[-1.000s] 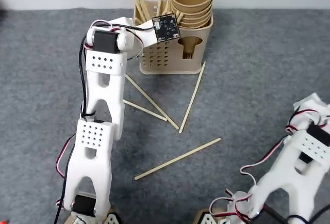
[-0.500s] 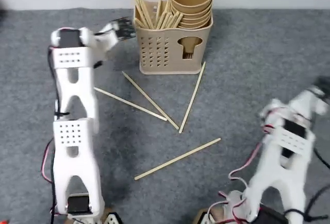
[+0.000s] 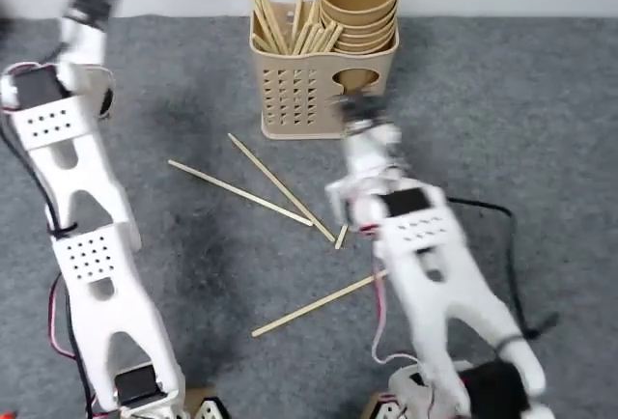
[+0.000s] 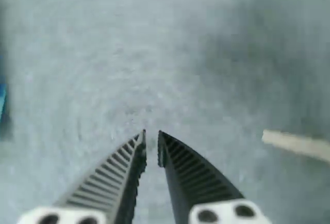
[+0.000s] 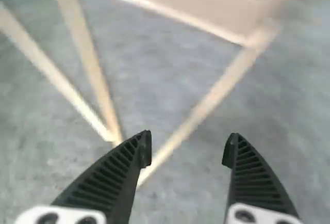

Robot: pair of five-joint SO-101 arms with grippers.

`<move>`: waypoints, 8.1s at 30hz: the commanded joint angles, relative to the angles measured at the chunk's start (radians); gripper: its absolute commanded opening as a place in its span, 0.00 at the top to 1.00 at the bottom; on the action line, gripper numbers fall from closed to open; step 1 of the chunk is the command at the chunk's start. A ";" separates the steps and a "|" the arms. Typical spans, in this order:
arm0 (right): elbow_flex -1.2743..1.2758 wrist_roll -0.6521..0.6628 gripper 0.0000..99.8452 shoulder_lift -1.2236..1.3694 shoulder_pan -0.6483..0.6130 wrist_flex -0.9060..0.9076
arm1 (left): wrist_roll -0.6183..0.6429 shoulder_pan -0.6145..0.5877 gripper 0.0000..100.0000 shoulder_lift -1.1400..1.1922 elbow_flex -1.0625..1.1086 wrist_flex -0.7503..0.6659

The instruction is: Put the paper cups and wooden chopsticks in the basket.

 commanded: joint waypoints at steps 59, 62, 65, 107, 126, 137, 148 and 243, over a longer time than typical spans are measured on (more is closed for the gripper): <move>-0.793 0.032 0.99 0.314 -0.470 0.680 | 0.706 -0.509 0.95 0.012 -0.114 0.014; -0.783 0.032 0.99 0.265 -0.456 0.680 | 0.706 -0.509 0.95 0.009 -0.114 0.014; -0.793 0.023 0.99 0.225 -0.432 0.573 | 0.706 -0.509 0.95 0.009 -0.114 0.014; -0.690 -0.316 0.99 0.452 -0.085 -0.880 | 0.706 -0.537 0.95 0.014 -0.114 0.014; -0.786 -0.318 0.88 0.440 -0.077 -0.707 | 0.706 -0.537 0.95 0.012 -0.114 0.014; -1.036 -0.301 0.88 0.295 -0.354 0.051 | 0.706 -0.537 0.95 0.014 -0.114 0.014; -1.034 0.026 0.87 0.452 -0.317 0.820 | 0.706 -0.552 0.95 0.012 -0.114 0.014; -1.057 -0.204 0.99 0.545 -0.031 -0.661 | 0.706 -0.565 0.95 0.017 -0.113 0.014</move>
